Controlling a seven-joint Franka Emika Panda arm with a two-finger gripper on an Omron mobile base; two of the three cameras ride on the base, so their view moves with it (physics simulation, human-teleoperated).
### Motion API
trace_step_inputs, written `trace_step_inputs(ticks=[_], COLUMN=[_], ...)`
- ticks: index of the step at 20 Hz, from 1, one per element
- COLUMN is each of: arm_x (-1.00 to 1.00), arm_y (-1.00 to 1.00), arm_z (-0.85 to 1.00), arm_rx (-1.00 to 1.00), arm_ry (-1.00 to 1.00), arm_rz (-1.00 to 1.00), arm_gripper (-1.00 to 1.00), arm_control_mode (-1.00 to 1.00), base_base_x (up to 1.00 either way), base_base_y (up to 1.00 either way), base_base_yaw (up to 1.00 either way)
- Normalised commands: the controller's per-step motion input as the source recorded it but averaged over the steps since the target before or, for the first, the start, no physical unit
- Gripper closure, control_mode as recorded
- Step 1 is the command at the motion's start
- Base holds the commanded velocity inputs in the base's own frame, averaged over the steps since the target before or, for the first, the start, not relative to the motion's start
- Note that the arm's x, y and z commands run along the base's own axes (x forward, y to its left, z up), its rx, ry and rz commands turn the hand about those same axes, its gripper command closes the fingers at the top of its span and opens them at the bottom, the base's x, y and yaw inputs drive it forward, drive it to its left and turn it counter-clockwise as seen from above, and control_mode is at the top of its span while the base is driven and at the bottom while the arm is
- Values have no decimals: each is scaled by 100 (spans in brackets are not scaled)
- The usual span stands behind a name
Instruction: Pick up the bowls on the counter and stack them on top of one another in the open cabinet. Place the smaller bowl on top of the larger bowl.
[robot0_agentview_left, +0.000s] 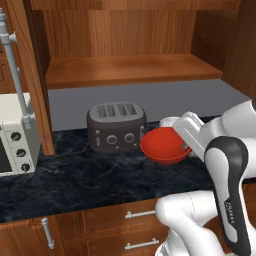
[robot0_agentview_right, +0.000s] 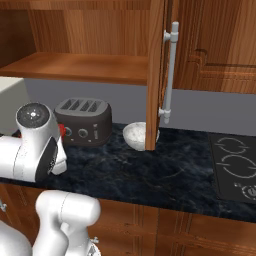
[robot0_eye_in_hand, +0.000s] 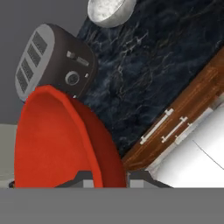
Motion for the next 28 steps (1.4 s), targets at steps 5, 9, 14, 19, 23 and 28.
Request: trace_step_inputs(ticks=[5,9,14,19,23,28], arm_x=[0,0,0,0,1,7], arm_y=[-52,-58,-52,-23,-1,-7], arm_z=[0,0,0,0,-3,0], arm_rx=[-1,-1,0,3,9,11], arm_ry=[-18,-16,-9,-2,0,0], arm_rz=[-18,-17,-17,-15,-13,-15], arm_gripper=[100,100,100,100,100,100], arm_control_mode=[-100,-100,-100,-100,-100,-100], base_base_x=[0,0,0,0,0,0], base_base_y=[0,0,0,0,0,0], base_base_yaw=[0,0,0,0,0,0])
